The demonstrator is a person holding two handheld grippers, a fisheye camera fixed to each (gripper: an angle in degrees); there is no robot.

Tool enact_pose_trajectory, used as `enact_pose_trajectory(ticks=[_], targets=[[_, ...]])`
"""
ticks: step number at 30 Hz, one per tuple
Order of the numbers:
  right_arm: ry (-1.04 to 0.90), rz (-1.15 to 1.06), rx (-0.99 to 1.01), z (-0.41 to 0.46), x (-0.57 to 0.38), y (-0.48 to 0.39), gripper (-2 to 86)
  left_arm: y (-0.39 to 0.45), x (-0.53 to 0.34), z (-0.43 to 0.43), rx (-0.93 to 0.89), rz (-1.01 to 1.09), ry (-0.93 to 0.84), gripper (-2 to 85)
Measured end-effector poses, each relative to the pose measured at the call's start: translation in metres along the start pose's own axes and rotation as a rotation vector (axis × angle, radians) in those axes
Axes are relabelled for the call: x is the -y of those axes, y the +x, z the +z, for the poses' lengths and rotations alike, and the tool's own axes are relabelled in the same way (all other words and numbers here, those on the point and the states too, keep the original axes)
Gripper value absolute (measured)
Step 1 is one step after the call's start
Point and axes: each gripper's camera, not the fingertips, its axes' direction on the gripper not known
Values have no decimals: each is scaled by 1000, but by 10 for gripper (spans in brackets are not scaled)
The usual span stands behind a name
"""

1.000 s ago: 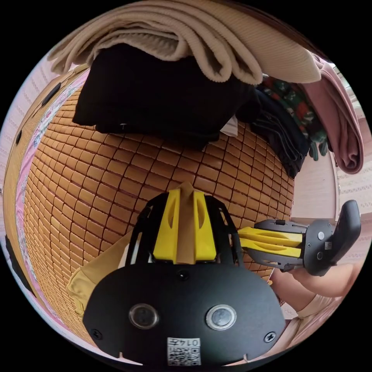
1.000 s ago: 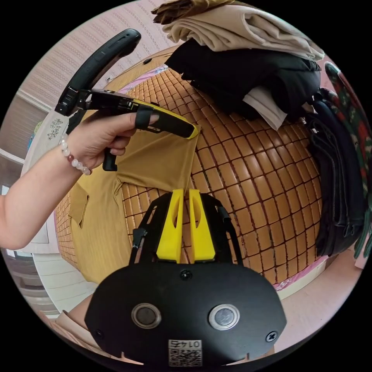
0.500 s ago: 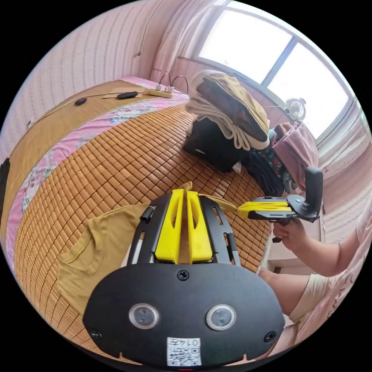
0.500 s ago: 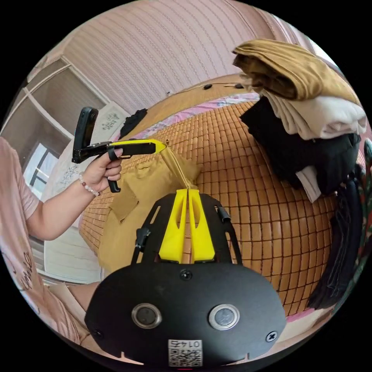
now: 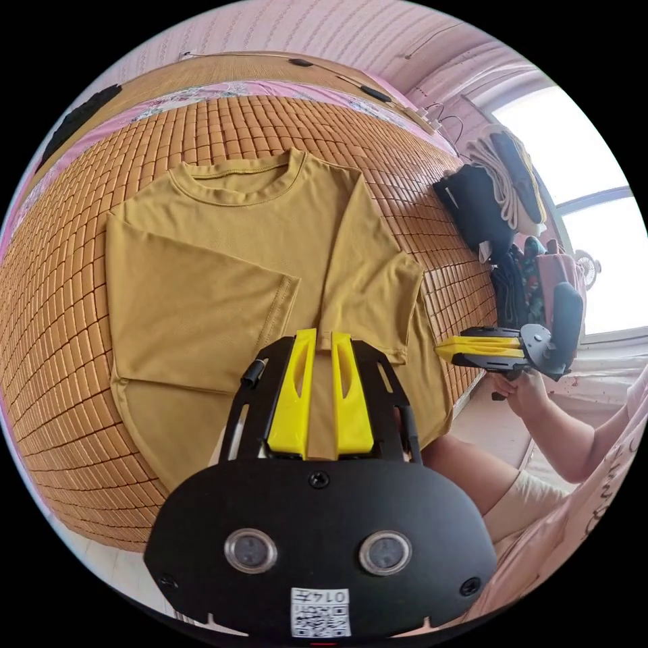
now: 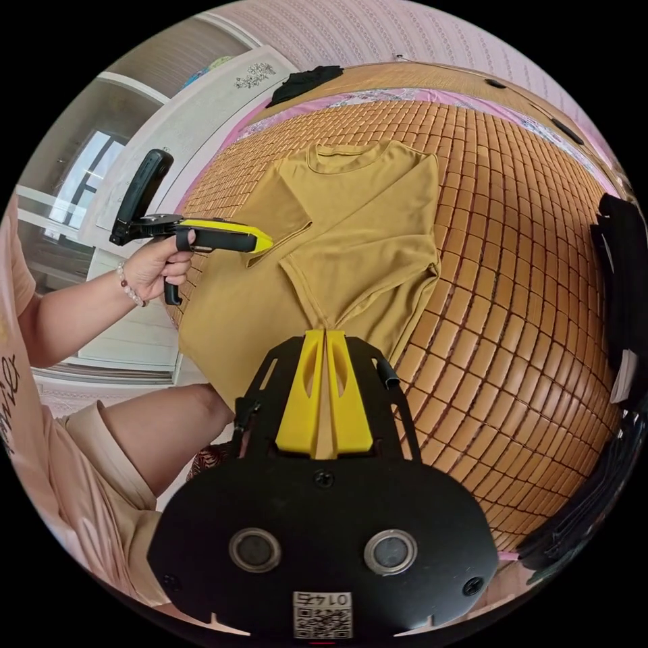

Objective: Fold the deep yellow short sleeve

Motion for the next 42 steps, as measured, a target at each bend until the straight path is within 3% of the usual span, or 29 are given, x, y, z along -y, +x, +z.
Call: enact_pose_trajectory(ticks=[10,14,19,24,30,34,38,42], targets=[[-63,-95,-79,29,65,-9,17,-16,-7,8,66,52,-90,50],[118,-61,-183,-9,104,22,77,-54,-21,-35,36,-43,47,50],[119,-60,-252,-17,179,77,112,-135,-28,-88,131,-184,174,55],[119,5,-220,4,233,115,95,-208,-29,-125,141,-269,308,94],[138,125,-180,0,247,142,15,-252,-17,-123,70,-296,219,144],[101,113,-170,3,251,146,3,-261,-14,-124,102,-293,190,102],[88,92,-159,-1,252,148,0,-259,-14,-123,97,-229,120,5],[87,84,-178,-10,256,157,-1,-253,-16,-146,150,-186,179,-8]])
